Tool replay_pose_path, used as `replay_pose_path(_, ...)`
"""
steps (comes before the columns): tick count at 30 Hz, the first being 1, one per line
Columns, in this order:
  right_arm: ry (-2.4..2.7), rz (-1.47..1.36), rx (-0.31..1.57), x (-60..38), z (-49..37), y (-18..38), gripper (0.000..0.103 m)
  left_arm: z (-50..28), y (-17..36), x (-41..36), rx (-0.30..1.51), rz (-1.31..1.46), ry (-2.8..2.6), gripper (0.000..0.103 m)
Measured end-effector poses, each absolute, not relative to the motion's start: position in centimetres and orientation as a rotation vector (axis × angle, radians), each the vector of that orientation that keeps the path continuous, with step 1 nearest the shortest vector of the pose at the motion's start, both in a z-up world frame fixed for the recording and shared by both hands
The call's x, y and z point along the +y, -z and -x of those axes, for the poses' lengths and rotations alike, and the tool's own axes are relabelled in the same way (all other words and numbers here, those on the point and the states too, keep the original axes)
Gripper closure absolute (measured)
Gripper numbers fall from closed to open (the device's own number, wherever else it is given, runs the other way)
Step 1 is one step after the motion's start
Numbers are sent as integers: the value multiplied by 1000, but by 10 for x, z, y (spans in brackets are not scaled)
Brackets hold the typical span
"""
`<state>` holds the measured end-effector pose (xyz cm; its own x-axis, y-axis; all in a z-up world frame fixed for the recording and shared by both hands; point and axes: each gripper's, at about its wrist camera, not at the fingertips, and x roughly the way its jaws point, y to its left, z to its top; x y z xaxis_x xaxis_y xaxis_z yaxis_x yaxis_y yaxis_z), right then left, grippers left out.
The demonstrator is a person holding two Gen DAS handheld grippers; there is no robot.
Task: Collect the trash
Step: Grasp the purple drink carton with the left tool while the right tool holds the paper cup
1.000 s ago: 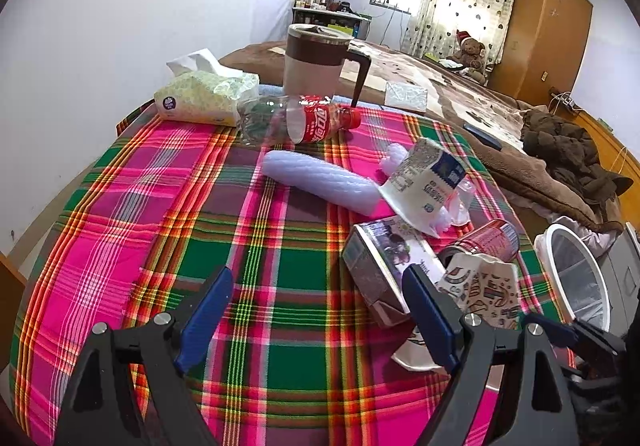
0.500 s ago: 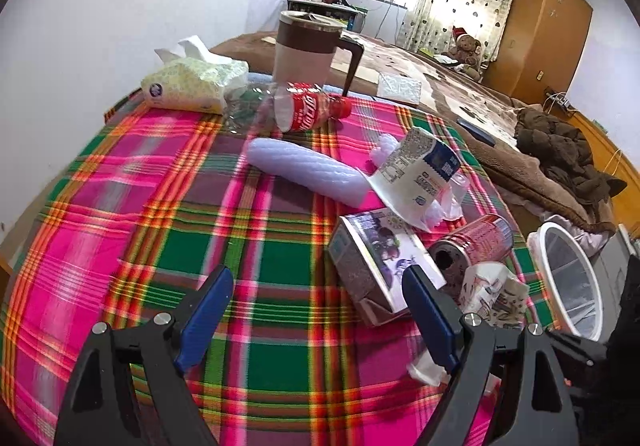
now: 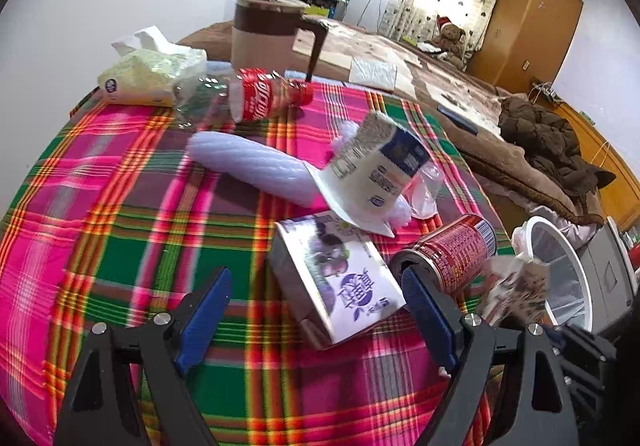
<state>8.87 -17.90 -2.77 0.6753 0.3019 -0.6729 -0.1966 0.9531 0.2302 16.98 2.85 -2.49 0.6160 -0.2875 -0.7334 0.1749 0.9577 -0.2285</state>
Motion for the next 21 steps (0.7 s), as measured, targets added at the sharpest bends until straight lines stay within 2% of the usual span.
replay_pose_path(19,-232,-127,754,-192,-94,24,93,-184,43,21,904,136,192,16)
replay_pose_path(21,-231,-131,754,-193,-94,24,93,-184,44,25,904,149,188,23)
